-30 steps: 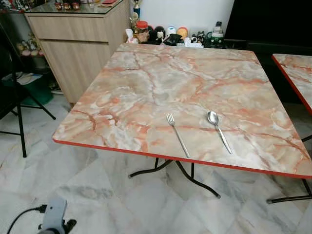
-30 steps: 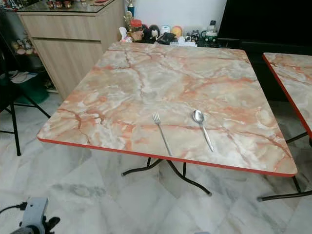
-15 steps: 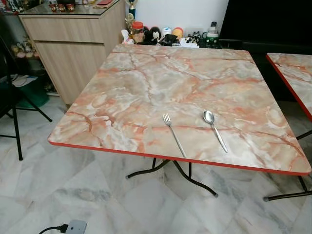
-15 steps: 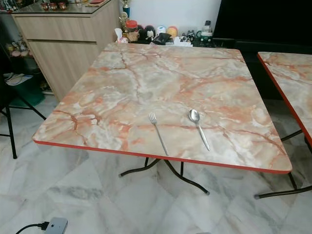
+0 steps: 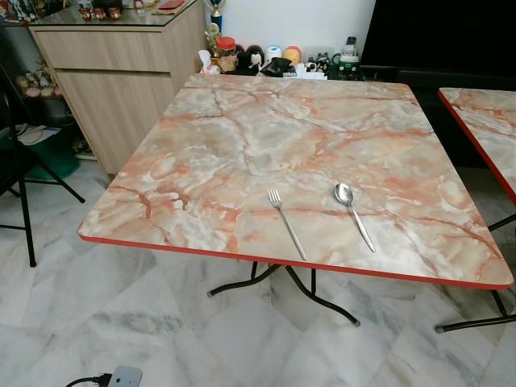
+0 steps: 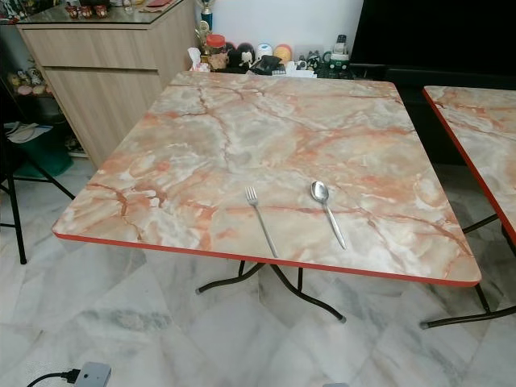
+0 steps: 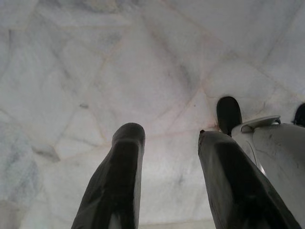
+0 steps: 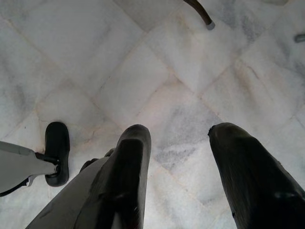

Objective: Setting the table

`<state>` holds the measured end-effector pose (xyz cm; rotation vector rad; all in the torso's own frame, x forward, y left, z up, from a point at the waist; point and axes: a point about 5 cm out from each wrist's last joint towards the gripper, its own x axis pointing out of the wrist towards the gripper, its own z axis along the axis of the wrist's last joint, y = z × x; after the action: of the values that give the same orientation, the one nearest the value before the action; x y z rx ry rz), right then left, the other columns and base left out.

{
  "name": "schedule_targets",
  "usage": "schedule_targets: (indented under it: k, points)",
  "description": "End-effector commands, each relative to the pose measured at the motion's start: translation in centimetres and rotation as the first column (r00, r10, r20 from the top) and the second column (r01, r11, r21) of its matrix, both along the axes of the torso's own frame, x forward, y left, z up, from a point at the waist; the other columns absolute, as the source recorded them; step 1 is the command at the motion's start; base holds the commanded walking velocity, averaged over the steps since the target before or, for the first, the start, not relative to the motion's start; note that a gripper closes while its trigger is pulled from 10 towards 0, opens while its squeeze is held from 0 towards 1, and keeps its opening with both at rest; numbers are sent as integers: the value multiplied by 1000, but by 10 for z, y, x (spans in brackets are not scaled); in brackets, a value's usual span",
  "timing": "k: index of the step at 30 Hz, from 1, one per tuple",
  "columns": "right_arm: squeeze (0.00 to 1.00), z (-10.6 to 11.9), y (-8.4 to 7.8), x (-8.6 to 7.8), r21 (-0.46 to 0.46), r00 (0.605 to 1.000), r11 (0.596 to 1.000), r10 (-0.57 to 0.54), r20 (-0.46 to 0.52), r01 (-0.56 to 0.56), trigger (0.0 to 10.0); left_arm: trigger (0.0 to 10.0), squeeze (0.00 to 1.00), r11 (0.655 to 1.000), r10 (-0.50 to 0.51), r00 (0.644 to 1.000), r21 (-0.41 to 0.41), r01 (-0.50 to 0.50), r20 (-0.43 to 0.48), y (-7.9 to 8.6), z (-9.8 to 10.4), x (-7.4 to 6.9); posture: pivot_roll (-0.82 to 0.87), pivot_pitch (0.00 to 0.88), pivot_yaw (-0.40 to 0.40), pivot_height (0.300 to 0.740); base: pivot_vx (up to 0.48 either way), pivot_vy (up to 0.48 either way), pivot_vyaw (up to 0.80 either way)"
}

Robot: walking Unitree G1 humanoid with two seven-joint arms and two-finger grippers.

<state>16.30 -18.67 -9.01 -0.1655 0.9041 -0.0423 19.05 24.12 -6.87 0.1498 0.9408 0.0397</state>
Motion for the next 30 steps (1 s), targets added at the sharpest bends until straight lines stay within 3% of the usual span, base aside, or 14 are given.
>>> schedule_targets:
  k: [1, 17, 30]
  points:
    - [0, -1, 2, -1, 3, 1000, 1000, -8, 2, 8, 10000, 10000, 0, 1000, -6, 1000, 11, 6, -26, -1, -4, -6, 17, 96, 37, 740, 0, 0, 0]
    - [0, -1, 4, -1, 6, 1000, 1000, -5, -5, 5, 10000, 10000, 0, 1000, 13, 1000, 7, -13, -28, -2, -7, -12, 25, 102, 34, 740, 0, 439, 0]
    - [0, -1, 3, -1, 9, 1000, 1000, -6, -10, 6, 10000, 10000, 0, 1000, -25, 1000, -7, 25, -8, -5, -6, -11, 27, 102, 35, 740, 0, 0, 0]
